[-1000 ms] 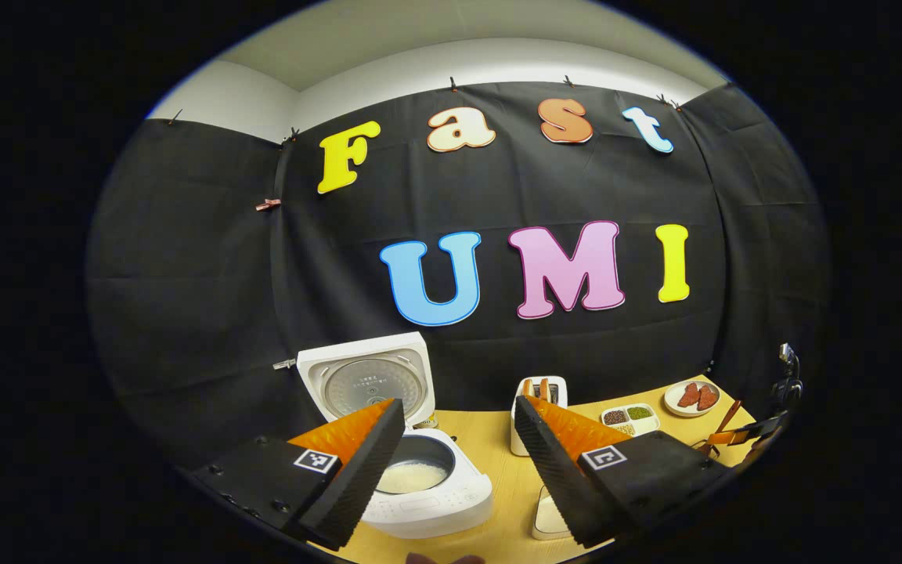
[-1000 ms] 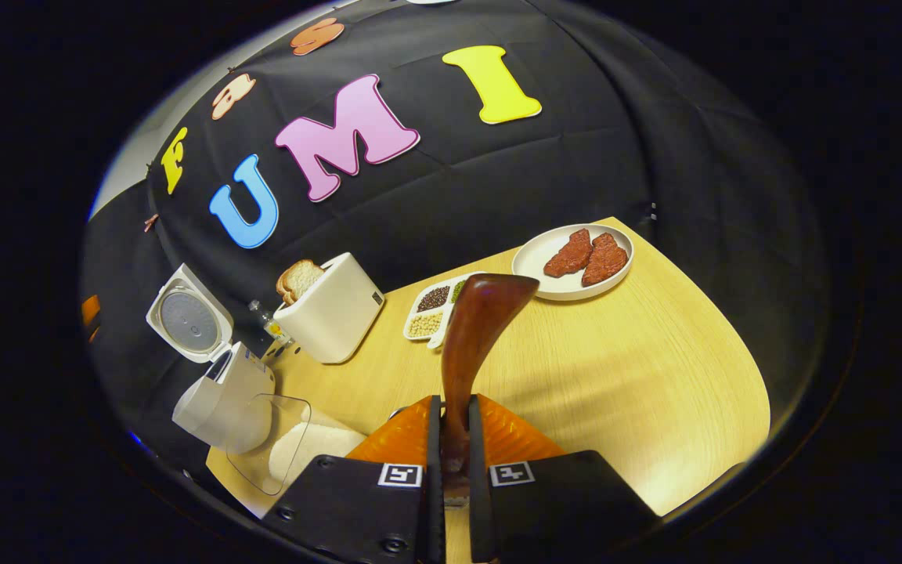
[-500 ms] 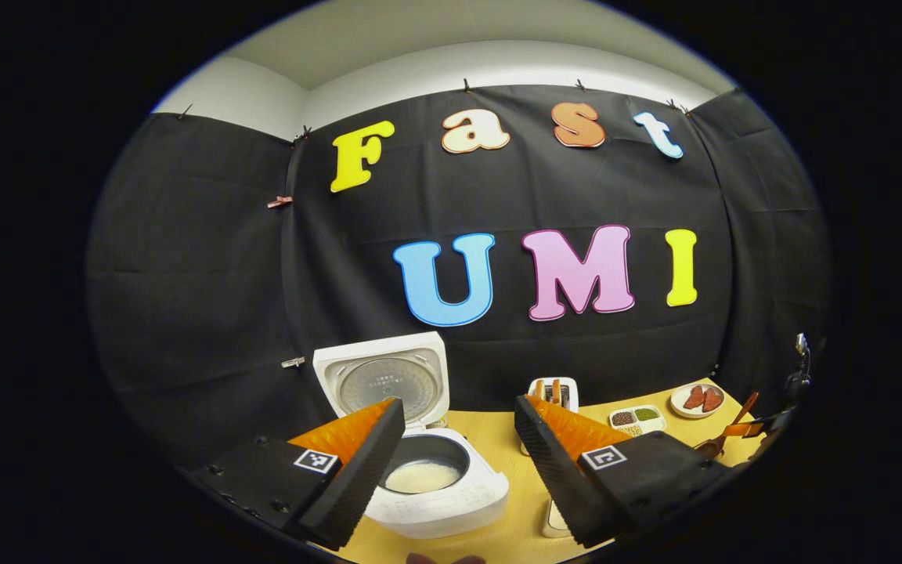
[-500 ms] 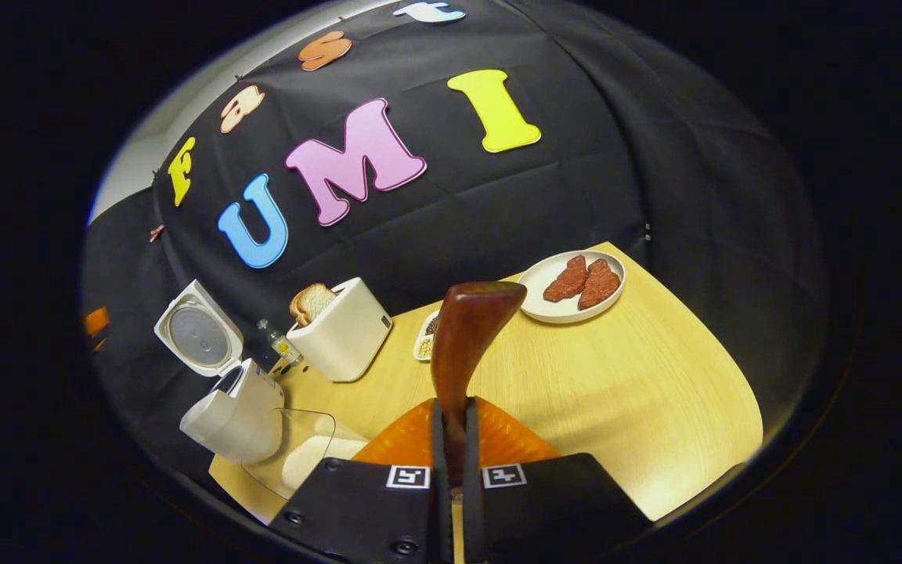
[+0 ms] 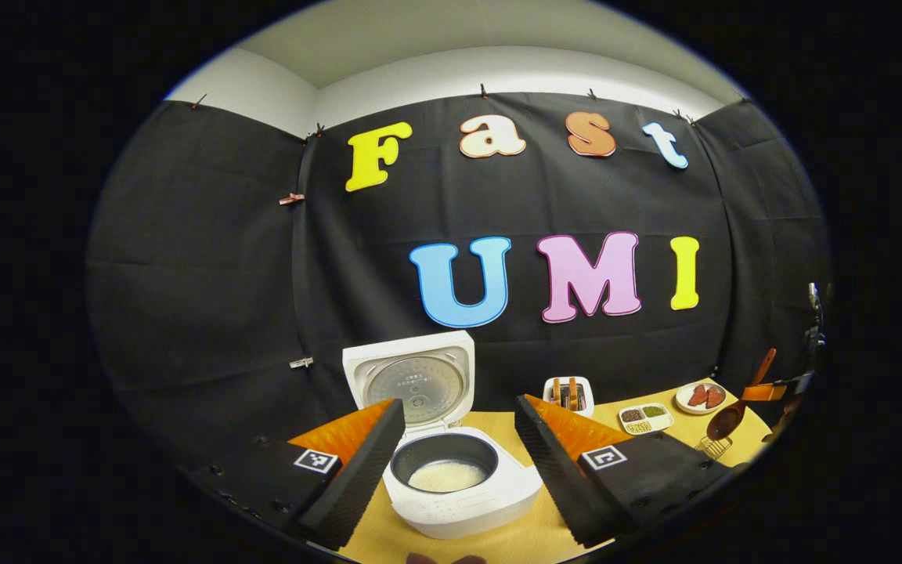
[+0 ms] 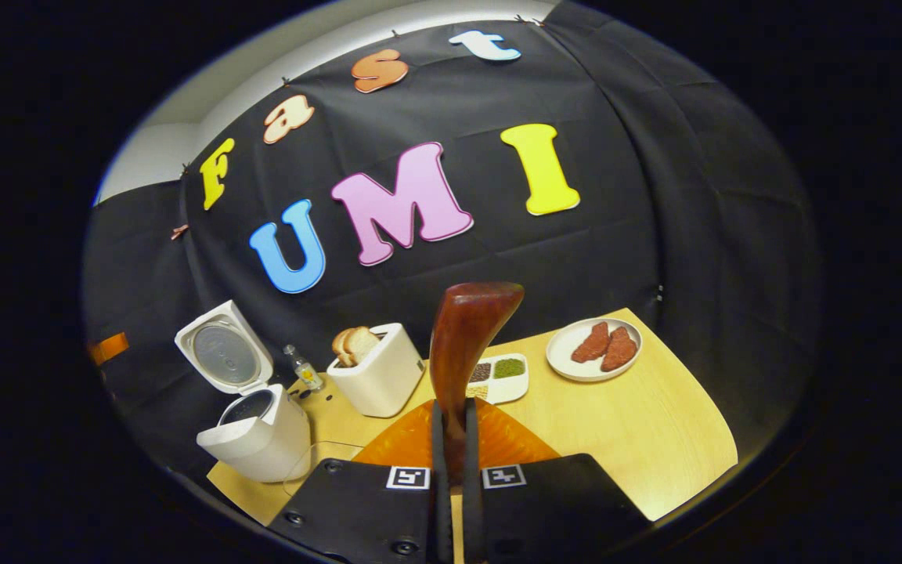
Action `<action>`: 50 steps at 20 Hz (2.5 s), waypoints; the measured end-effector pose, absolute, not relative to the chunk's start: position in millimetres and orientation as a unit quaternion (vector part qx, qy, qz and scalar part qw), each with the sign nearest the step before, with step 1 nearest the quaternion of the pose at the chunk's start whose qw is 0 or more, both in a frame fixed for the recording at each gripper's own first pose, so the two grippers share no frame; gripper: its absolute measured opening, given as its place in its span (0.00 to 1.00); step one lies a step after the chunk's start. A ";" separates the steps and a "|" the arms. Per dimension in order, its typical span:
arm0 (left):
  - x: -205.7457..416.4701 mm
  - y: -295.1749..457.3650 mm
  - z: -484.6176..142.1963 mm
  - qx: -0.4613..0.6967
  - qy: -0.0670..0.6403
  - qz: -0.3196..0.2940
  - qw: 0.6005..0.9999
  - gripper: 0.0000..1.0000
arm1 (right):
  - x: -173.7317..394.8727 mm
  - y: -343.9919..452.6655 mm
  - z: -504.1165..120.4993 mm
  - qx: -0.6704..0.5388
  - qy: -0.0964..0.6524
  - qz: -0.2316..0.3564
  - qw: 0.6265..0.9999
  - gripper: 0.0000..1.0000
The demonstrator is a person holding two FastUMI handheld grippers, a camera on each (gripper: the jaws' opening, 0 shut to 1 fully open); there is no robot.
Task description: Close the left gripper, press the button to open the rice cooker; take a wooden spoon from the chopstick holder with the right hand, scoop a spoonful of rice and pour it into the rice cooker, then put the wooden spoon back into the chopstick holder.
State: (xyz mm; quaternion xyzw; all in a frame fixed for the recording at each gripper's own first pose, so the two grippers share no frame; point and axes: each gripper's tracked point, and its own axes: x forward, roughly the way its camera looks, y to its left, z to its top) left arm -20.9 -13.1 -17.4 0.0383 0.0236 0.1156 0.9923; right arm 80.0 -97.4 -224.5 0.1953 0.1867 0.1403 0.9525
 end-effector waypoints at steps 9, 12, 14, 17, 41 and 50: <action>-34.6 33.7 -21.6 0.045 0.028 0.097 0.994 0.97 | 57.2 12.7 -254.6 0.087 0.219 0.175 0.956 0.10; -38.6 45.2 -19.1 0.044 0.027 0.085 0.995 0.97 | 57.5 36.3 -279.5 0.039 0.234 0.173 0.956 0.10; -41.2 51.6 -20.4 0.042 0.027 0.077 0.996 0.97 | 61.8 48.3 -292.2 0.001 0.230 0.169 0.958 0.10; -44.7 66.0 -23.6 0.045 0.032 0.071 0.996 0.97 | 66.6 58.1 -317.2 -0.056 0.232 0.157 0.959 0.10; -64.8 137.3 -44.7 0.011 0.034 0.079 0.996 0.97 | 37.4 99.2 -378.0 0.421 0.342 -0.003 0.840 0.10; -74.2 130.1 -46.3 -0.004 0.029 0.070 0.997 0.97 | 43.4 71.4 -336.7 0.551 0.286 -0.001 0.784 0.10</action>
